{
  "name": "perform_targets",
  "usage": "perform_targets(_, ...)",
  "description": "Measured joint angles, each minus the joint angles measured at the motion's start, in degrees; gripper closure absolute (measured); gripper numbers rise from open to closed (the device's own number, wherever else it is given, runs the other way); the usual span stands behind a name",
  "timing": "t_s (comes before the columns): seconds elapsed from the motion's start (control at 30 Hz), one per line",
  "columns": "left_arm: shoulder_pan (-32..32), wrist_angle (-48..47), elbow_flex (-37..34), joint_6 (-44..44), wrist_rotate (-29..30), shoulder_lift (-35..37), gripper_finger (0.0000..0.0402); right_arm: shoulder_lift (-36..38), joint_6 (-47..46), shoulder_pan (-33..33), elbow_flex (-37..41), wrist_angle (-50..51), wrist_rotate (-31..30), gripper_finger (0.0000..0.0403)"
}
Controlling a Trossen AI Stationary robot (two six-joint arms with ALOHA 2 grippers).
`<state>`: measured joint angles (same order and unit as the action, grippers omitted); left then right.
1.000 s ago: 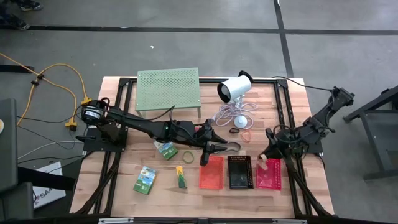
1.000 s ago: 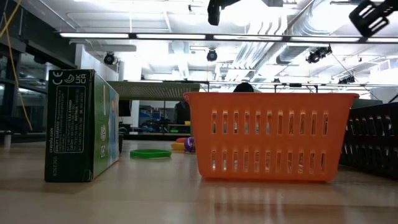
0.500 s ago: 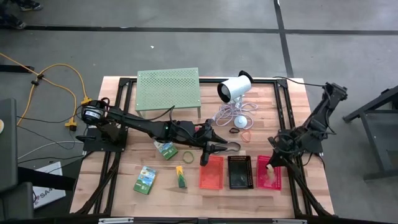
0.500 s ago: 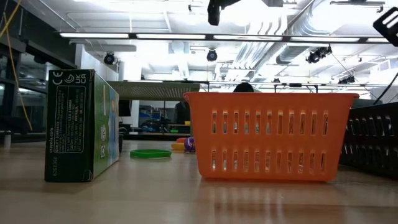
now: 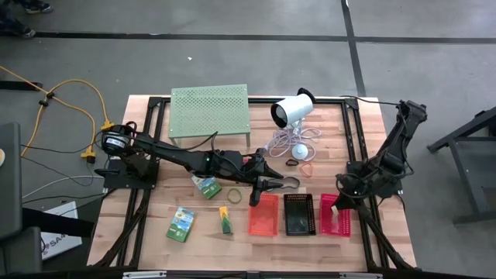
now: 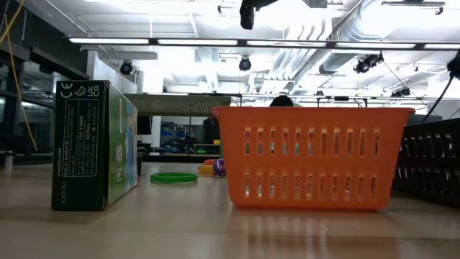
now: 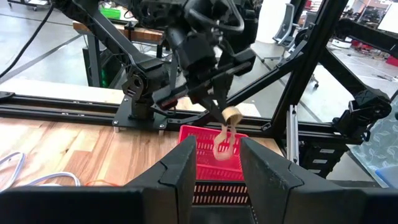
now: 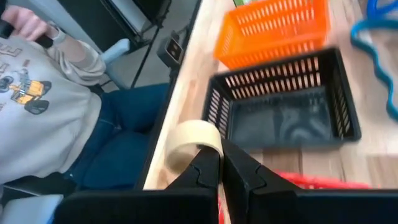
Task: Pick & Place Office Desk Supplies
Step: Put the brown rubber band into the red basket
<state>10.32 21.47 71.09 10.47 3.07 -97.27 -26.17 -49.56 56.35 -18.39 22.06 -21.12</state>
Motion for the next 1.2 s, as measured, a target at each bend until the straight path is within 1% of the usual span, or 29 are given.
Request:
perform_targets(0.47, -0.01, -0.01, 0.0, 0.01, 0.0, -0.01, 0.0281, -0.02, -17.76, 4.12, 4.97, 0.45, 0.5, 0.04)
perform_targets(0.63, -0.02, 0.0, 0.0, 0.01, 0.0, 0.0, 0.0281, -0.02, -22.1, 4.97, 5.57, 1.1, 0.19, 0.04)
perform_targets(0.83, -0.02, -0.01, 0.0, 0.0, 0.0, -0.01, 0.0281, -0.02, -22.64, 4.94, 5.57, 1.1, 0.2, 0.0395)
perform_targets(1.1, -0.01, -0.02, -0.01, 0.0, 0.0, -0.02, 0.0281, -0.02, -22.66, 4.94, 5.57, 1.1, 0.7, 0.0359)
perform_targets(1.2, -0.02, -0.02, 0.0, -0.01, 0.01, 0.0, 0.0281, -0.02, -22.69, 4.94, 5.57, 1.1, 2.21, 0.0349)
